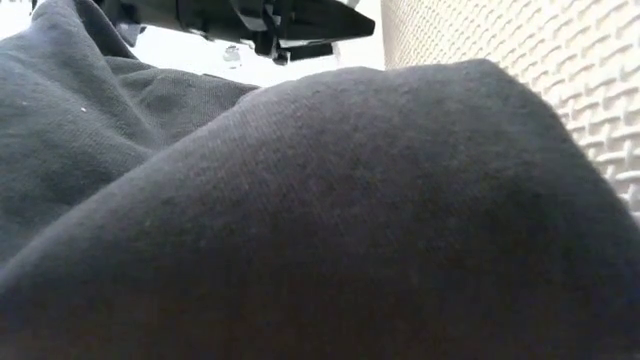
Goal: Sort clothes
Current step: Put the top white shirt into the bottom white laundry bin, then put the white shirt into the bottom white laundry bin
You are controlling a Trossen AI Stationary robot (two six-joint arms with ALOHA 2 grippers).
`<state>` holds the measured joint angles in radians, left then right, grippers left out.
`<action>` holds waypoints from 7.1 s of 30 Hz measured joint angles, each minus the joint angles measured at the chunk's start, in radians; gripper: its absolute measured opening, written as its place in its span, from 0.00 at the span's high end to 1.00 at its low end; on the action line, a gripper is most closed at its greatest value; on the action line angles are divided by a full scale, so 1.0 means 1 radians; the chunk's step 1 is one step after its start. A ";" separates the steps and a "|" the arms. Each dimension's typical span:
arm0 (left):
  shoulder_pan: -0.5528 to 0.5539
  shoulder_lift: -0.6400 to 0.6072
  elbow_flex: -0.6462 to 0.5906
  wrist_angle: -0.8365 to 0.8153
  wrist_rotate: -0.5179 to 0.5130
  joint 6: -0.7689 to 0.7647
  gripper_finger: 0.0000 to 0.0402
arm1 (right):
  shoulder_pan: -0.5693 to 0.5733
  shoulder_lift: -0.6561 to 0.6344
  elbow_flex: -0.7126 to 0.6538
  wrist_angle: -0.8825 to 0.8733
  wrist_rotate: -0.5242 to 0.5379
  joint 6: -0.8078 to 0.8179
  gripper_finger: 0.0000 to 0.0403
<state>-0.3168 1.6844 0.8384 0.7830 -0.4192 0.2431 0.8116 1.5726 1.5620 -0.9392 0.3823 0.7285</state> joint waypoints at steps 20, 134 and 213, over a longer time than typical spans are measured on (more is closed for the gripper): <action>-0.004 -0.081 0.209 -0.362 -0.173 0.341 1.00 | -0.013 0.000 0.000 -0.017 0.133 -0.060 0.54; -0.024 -0.441 0.199 -1.212 0.004 0.054 0.60 | -0.087 0.005 -0.158 -0.043 0.007 0.078 1.00; -0.024 -0.700 0.199 -1.218 0.000 0.044 0.60 | -0.098 -0.019 0.043 -0.064 0.012 -0.192 0.64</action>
<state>-0.3407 0.9846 1.0370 -0.4345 -0.4194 0.2873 0.7139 1.5538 1.6054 -1.0031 0.3947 0.5369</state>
